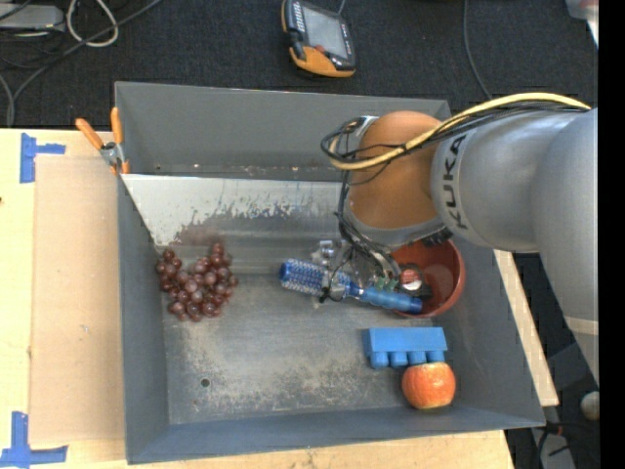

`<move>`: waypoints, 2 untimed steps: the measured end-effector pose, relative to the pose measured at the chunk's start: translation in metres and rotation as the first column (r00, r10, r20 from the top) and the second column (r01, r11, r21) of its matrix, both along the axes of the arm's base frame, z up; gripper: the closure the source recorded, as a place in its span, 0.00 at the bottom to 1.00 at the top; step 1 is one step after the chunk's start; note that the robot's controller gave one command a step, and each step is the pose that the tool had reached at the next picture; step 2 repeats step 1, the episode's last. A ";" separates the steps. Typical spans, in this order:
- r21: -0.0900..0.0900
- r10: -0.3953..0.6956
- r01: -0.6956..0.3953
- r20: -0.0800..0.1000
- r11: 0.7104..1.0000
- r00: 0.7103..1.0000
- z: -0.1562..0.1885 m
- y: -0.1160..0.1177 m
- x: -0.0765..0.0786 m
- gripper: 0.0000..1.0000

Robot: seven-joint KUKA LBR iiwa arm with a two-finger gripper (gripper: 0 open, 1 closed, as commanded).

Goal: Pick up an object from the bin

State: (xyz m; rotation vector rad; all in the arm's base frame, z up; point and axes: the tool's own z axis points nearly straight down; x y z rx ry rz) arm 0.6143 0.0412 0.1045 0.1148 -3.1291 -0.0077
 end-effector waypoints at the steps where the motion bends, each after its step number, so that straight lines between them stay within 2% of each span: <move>1: 0.000 0.000 0.000 0.000 1.000 1.000 0.022 0.000 0.000 1.00; 2: 0.000 0.000 0.000 0.000 1.000 1.000 0.022 0.000 0.000 1.00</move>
Offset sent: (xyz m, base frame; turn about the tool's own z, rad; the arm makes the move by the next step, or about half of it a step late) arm 0.0003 0.0000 0.0208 0.0001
